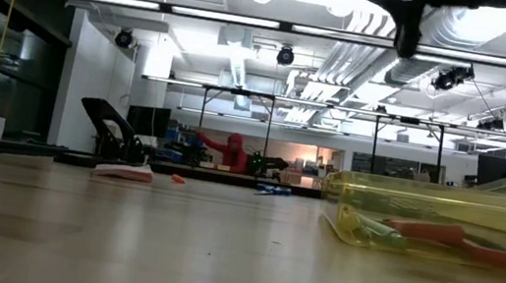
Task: Pack school essentials
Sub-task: Put the blue scissors into the supply box
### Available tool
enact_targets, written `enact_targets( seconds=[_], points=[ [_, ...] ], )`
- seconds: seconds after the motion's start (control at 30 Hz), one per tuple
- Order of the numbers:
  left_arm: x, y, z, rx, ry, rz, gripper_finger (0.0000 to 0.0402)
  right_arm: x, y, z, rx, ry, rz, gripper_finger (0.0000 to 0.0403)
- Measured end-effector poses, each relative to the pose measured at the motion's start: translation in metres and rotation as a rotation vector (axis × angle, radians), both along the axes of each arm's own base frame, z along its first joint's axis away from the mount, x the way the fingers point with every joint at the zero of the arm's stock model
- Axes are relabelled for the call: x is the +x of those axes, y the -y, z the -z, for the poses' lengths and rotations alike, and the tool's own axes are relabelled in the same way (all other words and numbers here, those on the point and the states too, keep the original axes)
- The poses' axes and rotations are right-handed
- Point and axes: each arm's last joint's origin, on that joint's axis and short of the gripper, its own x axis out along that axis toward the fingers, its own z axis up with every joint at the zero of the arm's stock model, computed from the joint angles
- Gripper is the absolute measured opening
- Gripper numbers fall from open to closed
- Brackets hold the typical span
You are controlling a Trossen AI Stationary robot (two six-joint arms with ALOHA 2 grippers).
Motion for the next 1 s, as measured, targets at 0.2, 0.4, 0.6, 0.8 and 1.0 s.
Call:
enact_targets(
  seconds=[0.2,0.4,0.6,0.8,1.0],
  points=[
    [0.0,0.0,0.0,0.0,0.0,0.0,0.0156,-0.007,0.022,-0.026,-0.302,0.1,0.11,0.0147],
    [0.005,-0.001,0.001,-0.003,-0.006,0.0,0.0156,-0.002,0.03,-0.055,-0.623,-0.022,0.093,0.0146],
    [0.012,-0.002,0.004,0.004,-0.035,0.026,0.0156,-0.003,0.04,-0.076,-0.675,-0.118,0.107,0.0146],
    [0.015,-0.002,0.005,0.024,-0.052,0.039,0.0156,-0.003,0.044,-0.076,-0.667,-0.138,0.096,0.0146],
    [0.015,-0.002,0.005,0.024,-0.052,0.039,0.0156,-0.003,0.044,-0.076,-0.629,-0.132,0.095,0.0146]
  ],
)
